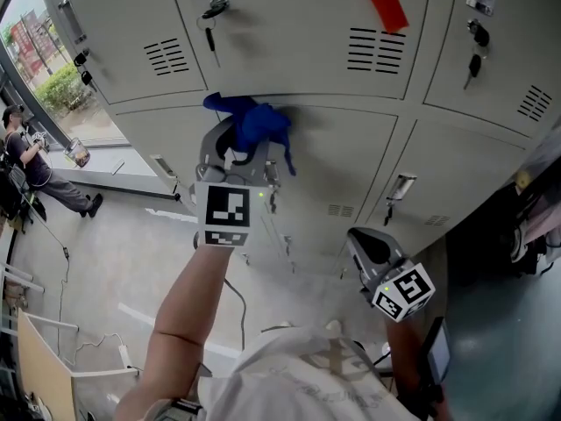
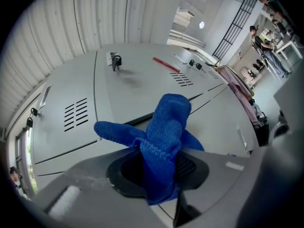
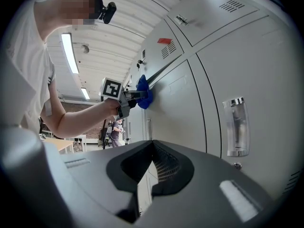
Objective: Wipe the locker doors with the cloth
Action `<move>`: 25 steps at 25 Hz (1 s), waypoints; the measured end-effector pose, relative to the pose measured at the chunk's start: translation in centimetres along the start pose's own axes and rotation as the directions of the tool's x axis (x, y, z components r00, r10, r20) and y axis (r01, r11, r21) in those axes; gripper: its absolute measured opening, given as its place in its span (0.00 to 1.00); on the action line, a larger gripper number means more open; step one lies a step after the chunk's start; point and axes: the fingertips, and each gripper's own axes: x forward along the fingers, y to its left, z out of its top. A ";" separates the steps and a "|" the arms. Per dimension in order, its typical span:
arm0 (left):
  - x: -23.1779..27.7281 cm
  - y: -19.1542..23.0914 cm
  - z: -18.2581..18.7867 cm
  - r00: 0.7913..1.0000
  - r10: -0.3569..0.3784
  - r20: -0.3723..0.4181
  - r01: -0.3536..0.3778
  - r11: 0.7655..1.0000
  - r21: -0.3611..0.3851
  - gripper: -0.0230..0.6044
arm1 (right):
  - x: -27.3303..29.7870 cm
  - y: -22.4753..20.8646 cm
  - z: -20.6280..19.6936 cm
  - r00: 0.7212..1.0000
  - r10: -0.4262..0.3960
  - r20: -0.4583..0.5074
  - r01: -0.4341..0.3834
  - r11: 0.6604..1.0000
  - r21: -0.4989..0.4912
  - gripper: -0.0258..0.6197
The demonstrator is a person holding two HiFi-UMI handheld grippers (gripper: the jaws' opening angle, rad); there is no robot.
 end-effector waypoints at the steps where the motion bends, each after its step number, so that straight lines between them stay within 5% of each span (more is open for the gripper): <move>1: 0.2 -0.6 0.3 1.000 -0.009 0.005 0.009 1.000 0.005 0.23 | -0.1 0.0 0.0 1.000 0.000 0.001 0.000 1.000 0.001 0.05; 16: 2.4 -8.8 4.1 0.987 -0.150 0.050 0.148 0.988 0.050 0.23 | -2.1 -1.3 -0.2 0.999 -0.040 0.023 0.040 0.999 0.014 0.05; 25: 3.4 -11.7 5.7 0.992 -0.120 0.033 0.109 0.967 0.230 0.23 | -3.8 -2.1 -0.4 0.997 -0.077 0.025 0.076 0.997 0.022 0.05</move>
